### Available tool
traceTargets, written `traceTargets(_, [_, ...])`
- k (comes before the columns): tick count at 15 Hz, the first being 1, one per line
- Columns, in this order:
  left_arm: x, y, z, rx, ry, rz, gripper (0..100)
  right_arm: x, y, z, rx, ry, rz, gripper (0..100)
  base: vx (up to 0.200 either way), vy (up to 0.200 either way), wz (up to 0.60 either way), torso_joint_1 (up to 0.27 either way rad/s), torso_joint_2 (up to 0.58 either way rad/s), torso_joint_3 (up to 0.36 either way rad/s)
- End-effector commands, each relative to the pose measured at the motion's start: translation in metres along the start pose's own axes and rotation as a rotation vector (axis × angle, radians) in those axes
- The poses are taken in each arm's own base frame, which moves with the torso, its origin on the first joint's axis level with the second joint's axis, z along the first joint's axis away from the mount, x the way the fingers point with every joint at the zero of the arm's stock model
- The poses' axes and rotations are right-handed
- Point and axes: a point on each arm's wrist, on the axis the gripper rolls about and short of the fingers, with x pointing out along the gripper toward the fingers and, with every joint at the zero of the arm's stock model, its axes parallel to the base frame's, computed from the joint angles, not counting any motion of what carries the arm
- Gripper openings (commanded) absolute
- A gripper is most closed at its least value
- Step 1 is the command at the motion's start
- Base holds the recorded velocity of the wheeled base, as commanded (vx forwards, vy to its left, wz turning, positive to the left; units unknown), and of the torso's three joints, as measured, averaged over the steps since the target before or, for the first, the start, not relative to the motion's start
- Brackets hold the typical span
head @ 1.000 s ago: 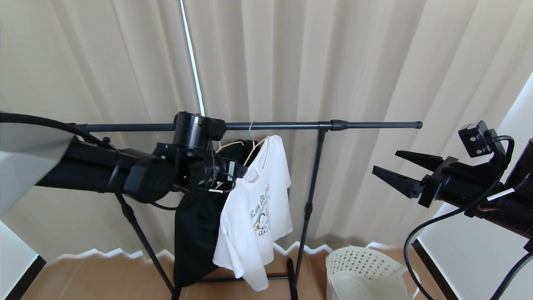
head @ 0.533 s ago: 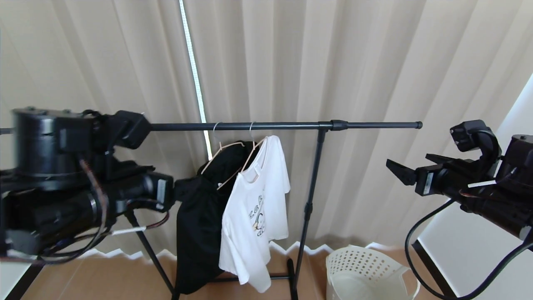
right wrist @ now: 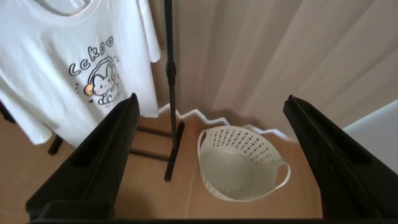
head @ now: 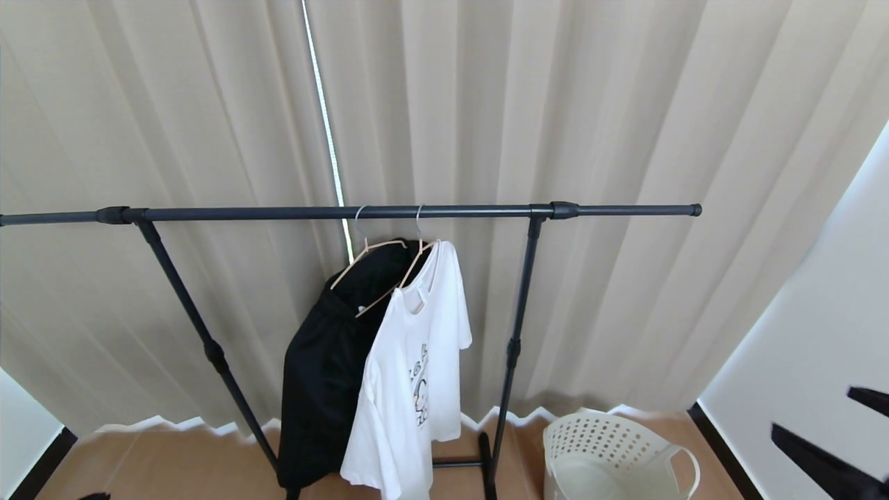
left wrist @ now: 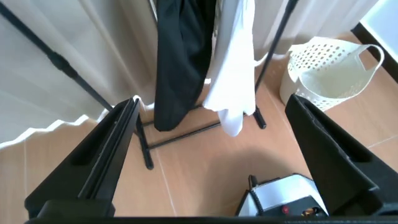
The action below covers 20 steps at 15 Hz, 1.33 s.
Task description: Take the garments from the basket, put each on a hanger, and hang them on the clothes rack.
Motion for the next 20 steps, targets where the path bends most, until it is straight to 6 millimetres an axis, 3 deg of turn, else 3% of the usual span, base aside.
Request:
traceTargets(1, [-0.017, 0.003, -0.033, -0.069, -0.079, 0.065, 100, -0.060, -0.001, -0.092, -0.023, -0.073, -0.076, 100, 0.000, 0.000, 0.00, 0.000, 0.00, 0.000])
traceTargets(4, [-0.026, 0.004, -0.037, 0.070, -0.152, 0.280, 100, -0.064, 0.003, -0.095, 0.021, -0.104, -0.212, 100, 0.000, 0.000, 0.00, 0.000, 0.00, 0.000])
traceTargets(6, [-0.036, 0.000, -0.043, 0.072, -0.285, 0.370, 100, -0.067, 0.006, -0.097, 0.048, -0.142, -0.300, 100, 0.000, 0.000, 0.00, 0.000, 0.00, 0.000])
traceTargets(10, [-0.036, 0.000, -0.044, -0.183, -0.345, 0.329, 100, -0.069, 0.007, -0.104, 0.069, -0.202, -0.347, 100, 0.000, 0.000, 0.00, 0.000, 0.00, 0.000])
traceTargets(14, [-0.033, 0.000, -0.042, -0.174, -0.291, 0.352, 100, -0.066, 0.007, -0.104, 0.065, -0.236, -0.347, 100, 0.000, 0.000, 0.00, 0.000, 0.00, 0.000])
traceTargets(17, [-0.042, -0.006, -0.048, -0.155, -0.426, 0.366, 100, -0.066, 0.007, -0.104, 0.072, -0.234, -0.345, 100, 0.000, 0.000, 0.00, 0.000, 0.00, 0.000])
traceTargets(20, [-0.041, -0.006, -0.049, -0.173, -0.422, 0.360, 100, -0.063, 0.007, -0.106, 0.118, -0.239, -0.302, 100, 0.000, 0.000, 0.00, 0.000, 0.00, 0.000])
